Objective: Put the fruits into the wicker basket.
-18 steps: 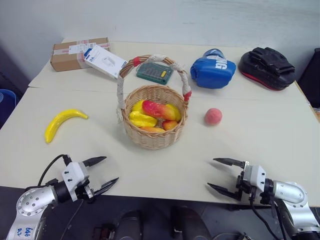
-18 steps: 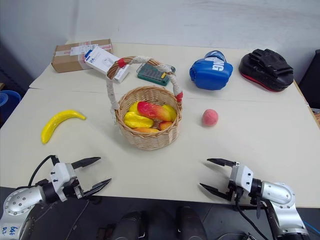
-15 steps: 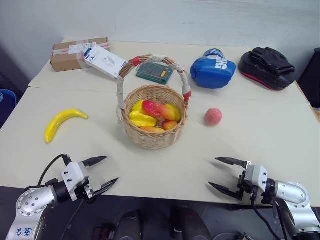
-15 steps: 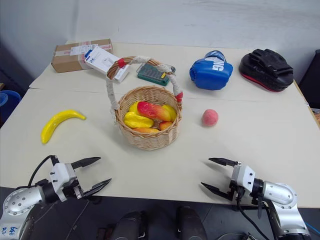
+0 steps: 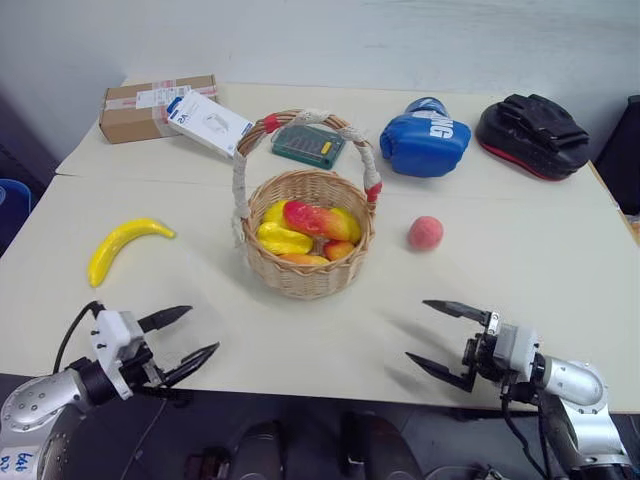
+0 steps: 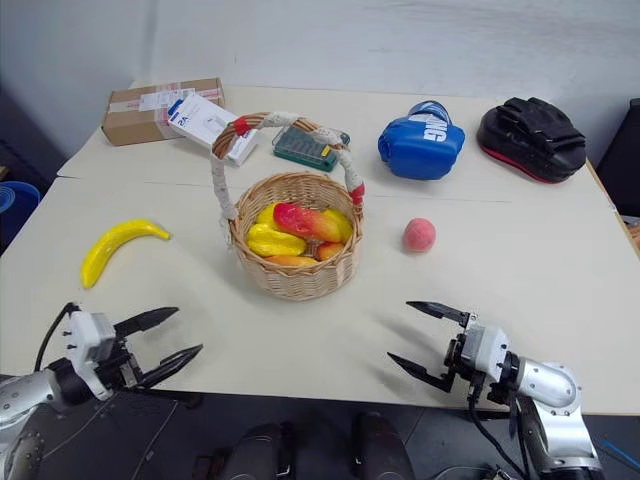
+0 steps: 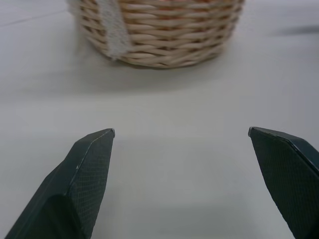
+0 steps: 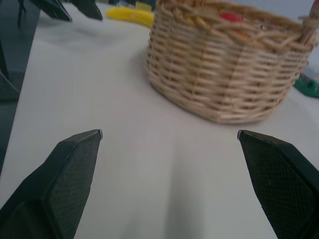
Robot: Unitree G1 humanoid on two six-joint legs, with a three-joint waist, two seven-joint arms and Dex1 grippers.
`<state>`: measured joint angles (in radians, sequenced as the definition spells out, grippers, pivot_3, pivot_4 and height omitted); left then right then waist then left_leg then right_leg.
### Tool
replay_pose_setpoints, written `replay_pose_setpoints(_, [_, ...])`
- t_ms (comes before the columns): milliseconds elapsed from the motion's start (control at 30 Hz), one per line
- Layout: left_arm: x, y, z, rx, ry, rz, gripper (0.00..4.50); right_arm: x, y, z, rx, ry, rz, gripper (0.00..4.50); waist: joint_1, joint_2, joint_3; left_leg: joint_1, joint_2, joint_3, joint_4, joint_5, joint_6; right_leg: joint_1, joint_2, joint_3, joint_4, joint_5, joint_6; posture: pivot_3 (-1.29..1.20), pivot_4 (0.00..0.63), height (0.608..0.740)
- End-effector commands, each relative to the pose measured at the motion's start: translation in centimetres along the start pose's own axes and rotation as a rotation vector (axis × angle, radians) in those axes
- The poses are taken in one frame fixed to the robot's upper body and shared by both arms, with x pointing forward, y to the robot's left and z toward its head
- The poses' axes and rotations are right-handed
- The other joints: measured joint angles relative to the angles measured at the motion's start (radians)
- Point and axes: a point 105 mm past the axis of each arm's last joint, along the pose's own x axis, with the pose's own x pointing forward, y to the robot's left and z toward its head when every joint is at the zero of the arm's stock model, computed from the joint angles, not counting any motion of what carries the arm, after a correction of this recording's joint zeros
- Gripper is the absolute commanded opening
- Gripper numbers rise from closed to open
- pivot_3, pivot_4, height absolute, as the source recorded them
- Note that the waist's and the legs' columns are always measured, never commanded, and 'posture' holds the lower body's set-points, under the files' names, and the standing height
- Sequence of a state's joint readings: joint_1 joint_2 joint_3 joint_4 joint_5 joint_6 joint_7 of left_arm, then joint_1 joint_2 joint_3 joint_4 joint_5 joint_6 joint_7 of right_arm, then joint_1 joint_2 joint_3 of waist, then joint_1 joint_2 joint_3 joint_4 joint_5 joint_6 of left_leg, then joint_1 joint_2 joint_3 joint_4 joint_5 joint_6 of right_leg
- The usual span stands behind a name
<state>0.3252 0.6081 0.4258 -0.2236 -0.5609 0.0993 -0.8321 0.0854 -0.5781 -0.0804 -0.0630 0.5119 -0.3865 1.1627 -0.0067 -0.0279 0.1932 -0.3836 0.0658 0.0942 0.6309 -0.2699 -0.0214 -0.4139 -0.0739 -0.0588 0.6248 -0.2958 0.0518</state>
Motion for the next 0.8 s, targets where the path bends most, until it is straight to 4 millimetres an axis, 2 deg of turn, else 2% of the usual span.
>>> replay_pose_setpoints(33, [-4.8,3.9,0.4,-0.089,-0.108,0.405,4.50,2.4,-1.4,4.1,-0.015,-0.164,-0.043,4.49,-0.009,-0.001,0.000,0.001,0.000,0.000,0.001,0.000,0.000,0.000,0.000,0.000,0.001,0.000,0.000,0.00,0.150,0.740])
replay_pose_setpoints(100, [-8.3,5.7,-0.6,-0.135,-0.121,0.606,4.50,3.5,-1.6,5.6,-0.003,-0.234,-0.058,4.49,-0.015,-0.002,-0.001,0.001,0.001,-0.001,0.001,0.000,0.000,0.001,0.000,0.000,0.001,0.000,0.000,0.00,0.150,0.740])
replay_pose_setpoints(233, [-13.4,8.6,-1.5,-0.179,-0.120,0.857,4.50,5.3,-1.4,8.0,-0.023,-0.332,-0.027,4.49,-0.015,-0.003,-0.001,0.002,0.001,-0.002,0.000,-0.001,-0.002,0.001,0.001,-0.001,0.001,-0.001,-0.002,0.00,0.150,0.740])
replay_pose_setpoints(333, [-15.5,10.9,-1.3,-0.239,-0.134,0.981,4.50,6.1,-1.6,9.3,-0.051,-0.366,0.003,4.49,-0.005,-0.004,-0.002,0.001,0.000,-0.002,0.001,-0.002,-0.004,0.001,0.000,-0.002,0.001,-0.001,-0.002,0.00,0.150,0.740])
replay_pose_setpoints(400, [-15.1,11.7,-0.7,-0.281,-0.144,0.966,4.50,6.5,-1.6,9.7,-0.079,-0.365,0.041,4.49,0.004,-0.006,-0.003,0.001,0.000,-0.002,0.001,-0.003,-0.006,0.001,-0.001,-0.002,0.001,-0.001,-0.002,0.00,0.150,0.740])
replay_pose_setpoints(500, [-13.5,12.3,0.0,-0.320,-0.124,0.909,4.50,6.7,-1.0,9.7,-0.139,-0.330,0.119,4.49,0.006,-0.008,-0.004,0.001,-0.001,-0.002,0.001,-0.004,-0.005,0.001,-0.003,-0.003,0.000,-0.001,-0.002,0.00,0.150,0.740])
replay_pose_setpoints(700, [-7.3,15.0,3.5,-0.323,-0.035,0.731,4.50,6.8,-1.3,9.2,-0.145,-0.307,0.092,4.49,0.006,-0.009,-0.005,0.000,0.000,-0.003,0.000,-0.004,-0.005,0.001,-0.004,-0.005,0.002,-0.001,-0.002,0.00,0.150,0.740])
replay_pose_setpoints(800, [-4.4,17.0,3.2,-0.345,0.126,0.673,4.50,7.1,-1.5,9.0,-0.163,-0.295,0.080,4.49,0.003,-0.008,-0.004,0.001,0.000,-0.002,0.000,-0.003,-0.006,0.000,-0.004,-0.005,0.003,-0.001,-0.003,0.00,0.150,0.740])
